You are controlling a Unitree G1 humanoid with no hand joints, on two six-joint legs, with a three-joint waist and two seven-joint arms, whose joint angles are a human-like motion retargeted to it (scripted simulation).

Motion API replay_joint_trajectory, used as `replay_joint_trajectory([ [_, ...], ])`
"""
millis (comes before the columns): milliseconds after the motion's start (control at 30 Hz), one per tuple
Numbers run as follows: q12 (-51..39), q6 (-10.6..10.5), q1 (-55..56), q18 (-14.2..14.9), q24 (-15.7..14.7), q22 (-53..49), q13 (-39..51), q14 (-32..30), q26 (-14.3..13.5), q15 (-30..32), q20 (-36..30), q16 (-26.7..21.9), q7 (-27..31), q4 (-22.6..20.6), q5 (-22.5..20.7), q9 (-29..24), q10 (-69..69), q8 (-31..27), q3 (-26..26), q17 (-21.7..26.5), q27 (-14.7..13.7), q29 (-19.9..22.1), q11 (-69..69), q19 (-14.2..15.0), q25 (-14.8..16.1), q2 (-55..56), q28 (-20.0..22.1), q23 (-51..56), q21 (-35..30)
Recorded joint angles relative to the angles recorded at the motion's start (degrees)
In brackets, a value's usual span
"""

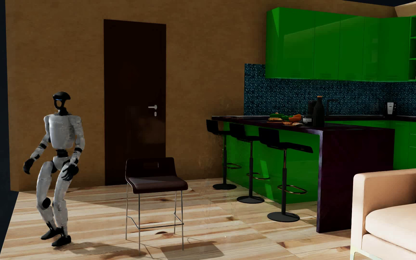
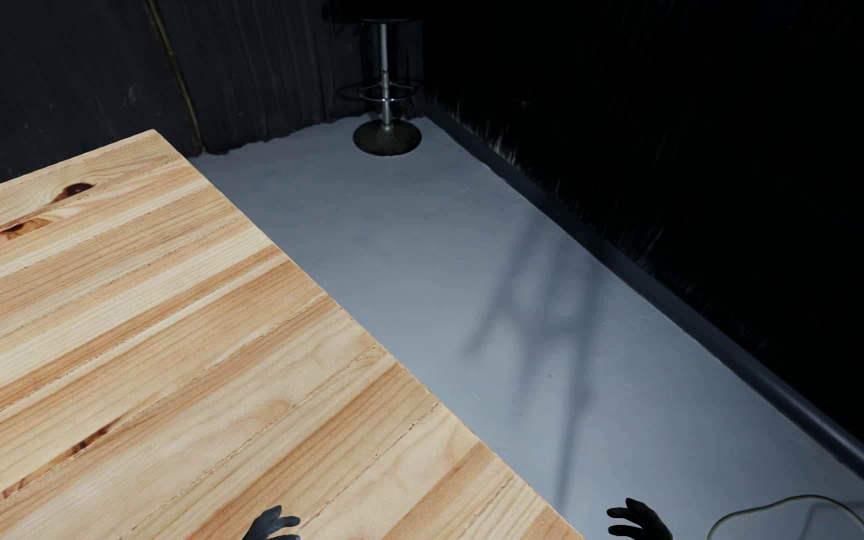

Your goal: Avoid the stool

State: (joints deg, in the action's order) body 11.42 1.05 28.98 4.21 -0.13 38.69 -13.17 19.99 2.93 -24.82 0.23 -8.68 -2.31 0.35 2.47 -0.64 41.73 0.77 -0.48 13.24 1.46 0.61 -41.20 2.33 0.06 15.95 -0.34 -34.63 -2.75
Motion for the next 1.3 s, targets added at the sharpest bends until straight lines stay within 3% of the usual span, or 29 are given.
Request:
replay_joint_trajectory([
  [33, -8.68, -1.23, 4.23, 1.53, -0.49, -3.31, -2.86, 7.41, 2.75, -2.4, 0.59, 1.01, -1.11, 2.13, 2.04, -0.32, 8.57, 3.03, 2.73, 0.05, 1.37, 0.45, -3.64, 1.57, -0.17, 0.86, -0.36, 2.19, -2.12],
  [67, -13.88, -2.14, 8.47, -2.18, -1.75, -4.71, -4.17, 11.1, 3.25, -5.56, 0.47, 1.95, -1.18, 2.96, 3.75, 0.69, 15.04, 5.51, 4.72, -0.43, 3.5, 0.31, -7.48, 3.53, -0.94, 1.81, -0.6, 2.99, -2.49],
  [100, -11.82, -2.2, 10.24, -10.61, -3.63, -5.5, -1.32, 5.54, 1.32, -7.84, -3.16, 2.1, -0.59, 1.49, 4.66, 1.12, 16.59, 6.38, 6.09, -3.23, 7.53, 0.55, -10.52, 4.75, -2.25, 2.27, 0.12, 5.26, -3.56],
  [133, -8.05, -0.76, 10.6, -10.47, -6.02, -4.21, 2.9, -0.84, -1.01, -7.86, -5.84, 0.92, 0.61, -1.83, 6.12, 0.71, 15.7, 5.41, 7.34, -6.16, 10.21, 1.27, -15.5, 5.48, -3.26, 3.69, 0.95, 6.74, -5.16],
  [167, -1.01, 0.98, 10.05, -11.11, -9.0, -4.44, 8.39, -1.25, -2.97, -1.98, -5.2, -0.64, 1.08, -4.79, 6.02, -0.82, 14.7, 1.26, 9.02, -4.98, 11.32, 2.23, -23.22, 5.06, -3.17, 7.07, 2.0, 7.4, -9.45],
  [200, 3.89, 3.03, 10.58, -12.29, -11.62, -2.87, 10.09, 0.21, -2.51, -1.28, -2.64, -2.16, 0.35, -6.47, 3.98, -1.04, 13.33, -1.71, 11.99, -4.86, 8.57, 3.11, -24.55, 3.72, -2.57, 10.89, 3.2, 6.4, -7.01],
  [233, 6.76, 4.42, 9.77, -12.98, -13.87, -3.4, 11.04, 1.3, -0.18, -6.73, -1.12, -2.96, -0.47, -7.92, 1.43, -2.45, 11.47, -3.28, 14.75, -4.48, 4.97, 3.91, -22.68, 1.93, -2.12, 12.59, 4.92, 3.19, -3.23],
  [267, 8.11, 4.35, 9.94, -8.26, -15.09, -1.16, 11.72, 7.71, 2.53, -10.79, 0.18, -2.99, -2.68, -7.67, 2.3, -3.69, 13.54, -1.34, 17.27, -1.23, 3.15, 4.41, -14.66, -0.31, -2.01, 13.22, 6.32, 2.87, -2.91],
  [300, 8.69, 1.55, 8.46, 0.33, -14.14, 0.08, 11.08, 15.5, 5.98, -5.37, 0.92, -1.96, -1.17, -3.48, 3.69, -3.86, 22.7, 1.74, 18.23, -1.71, 0.84, 4.76, -13.05, 0.98, -2.73, 10.29, 7.45, 2.49, -1.72],
  [333, 9.4, -0.3, 6.07, 4.66, -11.92, 3.48, 11.1, 20.27, 8.71, -7.04, -2.87, -2.81, 1.6, 1.81, 4.9, -2.81, 25.72, 3.05, 16.36, -4.03, -1.67, 4.92, -15.75, 4.19, -3.54, 9.97, 8.17, 3.46, -2.23],
  [367, 9.41, 0.12, 5.99, -8.42, -8.78, 5.07, 10.48, 16.06, 10.92, -7.37, -4.82, -3.29, -2.46, 4.26, 4.34, -1.96, 24.99, 0.27, 12.79, -6.47, -5.02, 5.15, -21.89, 7.06, -4.57, 11.31, 7.83, 1.89, -4.78],
  [400, 7.75, 1.41, 5.0, -8.96, -6.68, 6.13, 9.03, 16.96, 11.82, -5.49, -4.79, -2.6, -2.42, 2.35, 1.29, -1.35, 24.27, -2.32, 10.18, -4.68, -6.54, 5.25, -28.0, 8.81, -5.91, 14.93, 6.75, 1.11, -9.5],
  [433, 6.39, 2.72, 2.74, -9.15, -5.52, 3.05, 6.06, 17.53, 12.12, -3.79, -3.74, -2.8, -1.81, 0.66, -1.43, -1.14, 22.55, -2.5, 7.48, -5.77, -6.95, 4.98, -30.52, 9.91, -7.44, 17.38, 5.34, 0.0, -5.74],
  [567, -2.28, 4.81, -11.22, -9.33, -0.63, 1.06, -4.38, 17.93, 1.49, 1.9, -3.45, -1.54, 4.22, -4.7, -2.49, 2.09, 8.52, 1.14, -0.8, -3.63, 2.21, 5.35, -24.44, 9.46, -7.19, 24.96, 2.79, 1.04, 1.12],
  [633, -6.93, 4.49, -16.8, -9.29, 2.98, -1.12, -5.0, 15.47, -2.85, 4.98, -3.68, -0.15, 6.77, -6.5, 0.06, 0.0, 8.25, -1.31, 1.78, -3.45, 1.3, 6.67, -17.53, 8.96, -4.2, 24.88, 2.61, 0.95, 1.83],
  [667, -7.12, 4.2, -13.98, -7.81, 3.86, -4.0, -3.28, 9.31, -3.47, 7.01, -4.35, -0.18, 5.62, -7.31, 2.58, -1.1, 18.02, -1.88, 3.21, -2.4, -2.37, 7.61, -9.97, 9.48, -2.21, 22.34, 3.38, -0.52, 1.92],
  [733, -4.72, -2.47, -4.17, -8.37, 1.11, -2.65, 2.01, -7.87, -2.42, 2.8, -3.87, -1.32, 0.78, -2.45, 2.95, -2.45, 34.48, 2.98, 10.57, 1.11, -10.23, 10.17, -9.11, -0.76, 1.84, 15.21, 2.16, -4.3, 1.24],
  [800, 2.86, -7.65, 2.69, -7.23, -2.0, -4.0, 8.64, 3.87, 1.55, -1.31, -1.95, -0.94, -2.42, 0.23, 4.77, -2.04, 31.5, 6.15, 18.15, 0.75, -9.95, 11.74, -6.36, 3.44, 4.15, 7.25, 0.96, -0.21, -0.28],
  [867, 8.7, -10.08, 5.29, -5.39, -2.16, -4.74, 14.36, 13.16, 5.93, -5.07, -2.06, 0.33, -1.66, 0.55, 5.62, -0.58, 20.91, 5.93, 21.18, -3.23, -7.29, 11.05, -6.7, 3.04, 3.57, 1.43, 2.1, 1.88, -5.19],
  [900, 8.67, -10.96, 3.95, -6.72, -2.07, -1.72, 15.6, 7.74, 7.04, 0.99, -6.45, -0.66, -1.76, 1.17, 6.23, -0.99, 13.55, 4.88, 19.41, -5.91, -6.04, 9.65, -19.52, 5.84, 1.98, 5.07, 3.03, 2.17, -5.4],
  [933, 7.03, -9.89, 1.9, -7.57, -2.16, 3.34, 15.58, 4.88, 7.75, 12.75, -8.0, -1.21, -1.71, 0.53, 6.36, -1.65, 12.34, 1.83, 16.37, -7.14, -5.87, 7.86, -31.7, 8.17, 0.02, 10.75, 3.51, -0.19, -6.86],
  [967, 5.6, -7.34, -0.23, -7.31, -2.8, 3.93, 11.67, 7.05, 8.78, 15.65, -6.52, -1.75, -0.57, -0.98, 5.07, -1.98, 12.3, -1.42, 12.37, -7.49, -6.23, 5.42, -33.57, 9.74, -2.17, 14.17, 3.44, -1.85, -5.63],
  [1033, 1.23, -0.41, -4.66, -6.34, -2.52, -1.41, 0.25, 10.12, 8.93, 2.93, -3.5, -1.23, 2.04, -3.94, 3.41, -1.03, 9.73, -5.3, 6.27, -4.48, -4.79, 0.2, -23.74, 11.24, -6.62, 19.55, 3.28, -2.36, 0.54],
  [1067, -1.61, 2.28, -6.86, -6.21, -1.93, -4.37, -3.31, 12.67, 7.82, 1.9, -3.65, -0.44, 3.36, -4.74, 4.31, -0.49, 9.64, -5.83, 6.85, -1.91, -3.7, -1.39, -12.61, 11.79, -7.88, 18.62, 2.36, -5.16, 1.26],
  [1133, -3.68, -0.4, -5.11, -11.82, -1.52, -1.91, 0.03, 9.59, 3.18, -2.67, -4.2, 1.35, 1.27, -0.79, 4.33, -2.13, 19.99, 1.25, 9.2, 1.61, 2.55, -0.56, -10.07, 1.97, -6.19, 10.09, -2.34, -2.48, 0.71],
  [1167, -0.71, -1.47, -2.78, -13.08, -2.17, -2.62, 3.89, 6.44, 1.39, -4.51, -3.89, 1.25, -1.39, 0.36, 5.12, -2.86, 22.76, 3.81, 11.37, 0.52, 4.01, 2.14, -7.69, 4.7, -4.17, 5.61, -4.64, 0.44, 0.23],
  [1200, 2.77, -2.66, -0.74, -12.3, -2.68, -3.95, 8.69, 7.02, 0.8, -3.04, -5.23, -0.54, -2.64, 0.33, 5.94, -3.52, 19.71, 4.95, 13.85, -1.89, 3.17, 5.38, -12.37, 6.33, -2.21, 5.01, -5.43, 2.7, -0.84],
  [1267, 6.47, -4.05, -2.41, -9.45, -2.47, 3.56, 14.28, 11.41, 0.07, 15.63, -7.51, -5.06, -1.15, -0.43, 4.99, -2.93, 13.68, 1.91, 14.8, -6.05, -3.39, 9.96, -32.87, 8.37, 0.0, 13.71, -2.59, 1.59, -5.56],
  [1300, 8.09, -2.87, -5.39, -9.48, -2.66, 3.38, 11.51, 12.84, 1.34, 13.94, -5.06, -3.81, 0.61, -2.29, 3.93, -2.4, 12.1, -0.85, 12.98, -6.7, -7.07, 10.11, -33.35, 9.19, -0.2, 17.78, 0.72, 0.69, -4.74],
])
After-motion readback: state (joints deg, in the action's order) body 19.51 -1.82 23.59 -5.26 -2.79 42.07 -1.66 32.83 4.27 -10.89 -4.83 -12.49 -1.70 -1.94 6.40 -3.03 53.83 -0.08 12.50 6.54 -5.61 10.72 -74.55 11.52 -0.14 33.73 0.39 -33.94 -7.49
